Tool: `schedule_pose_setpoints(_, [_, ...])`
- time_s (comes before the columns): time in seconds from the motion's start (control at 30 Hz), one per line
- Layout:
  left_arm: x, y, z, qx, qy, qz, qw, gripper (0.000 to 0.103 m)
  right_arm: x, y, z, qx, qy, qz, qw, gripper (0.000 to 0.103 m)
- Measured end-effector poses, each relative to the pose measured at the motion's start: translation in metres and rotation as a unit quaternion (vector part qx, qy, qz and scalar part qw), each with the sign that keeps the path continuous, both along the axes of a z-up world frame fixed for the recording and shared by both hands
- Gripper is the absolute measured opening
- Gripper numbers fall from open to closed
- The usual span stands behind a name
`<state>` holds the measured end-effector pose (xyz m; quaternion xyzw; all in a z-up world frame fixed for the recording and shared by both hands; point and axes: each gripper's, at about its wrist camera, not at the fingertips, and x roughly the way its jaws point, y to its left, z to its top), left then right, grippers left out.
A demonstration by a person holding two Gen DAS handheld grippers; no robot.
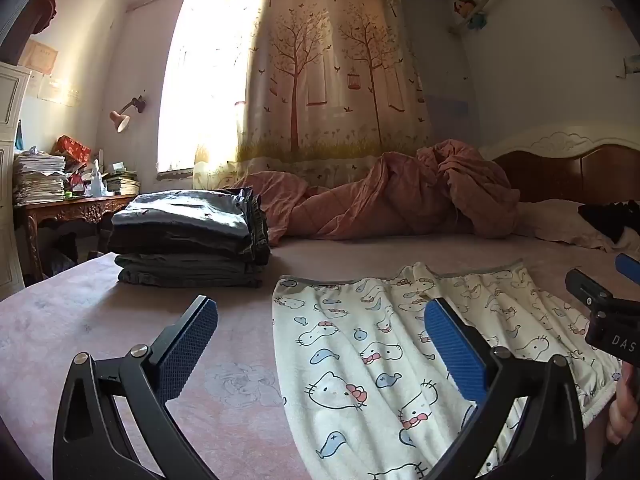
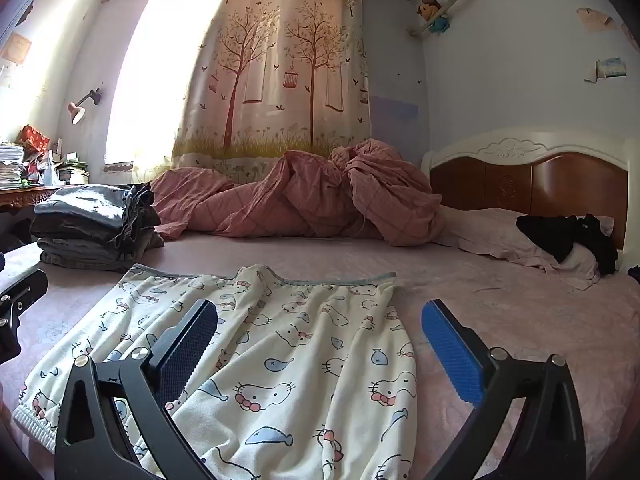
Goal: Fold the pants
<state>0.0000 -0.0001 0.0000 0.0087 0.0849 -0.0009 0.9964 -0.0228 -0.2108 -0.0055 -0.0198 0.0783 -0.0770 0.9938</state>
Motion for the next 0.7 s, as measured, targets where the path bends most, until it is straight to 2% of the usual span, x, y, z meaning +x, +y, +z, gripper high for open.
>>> schedule_pose_setpoints(0.27, [0.0027,-0.0013,0.0046,0.013,-0.005,0.002,0.9999,0.103,-0.0005,0.0009,0.0001,0.001,0.000,0.000,1.000,0.102])
schedule_pose_setpoints(0.7, [-0.0023,-0.0014,-0.0026,0.009,-0.008,0.003,0.9999,0.103,-0.0012,0.0027,0.0002,-0.001,0.002,0.000,1.000,0.102])
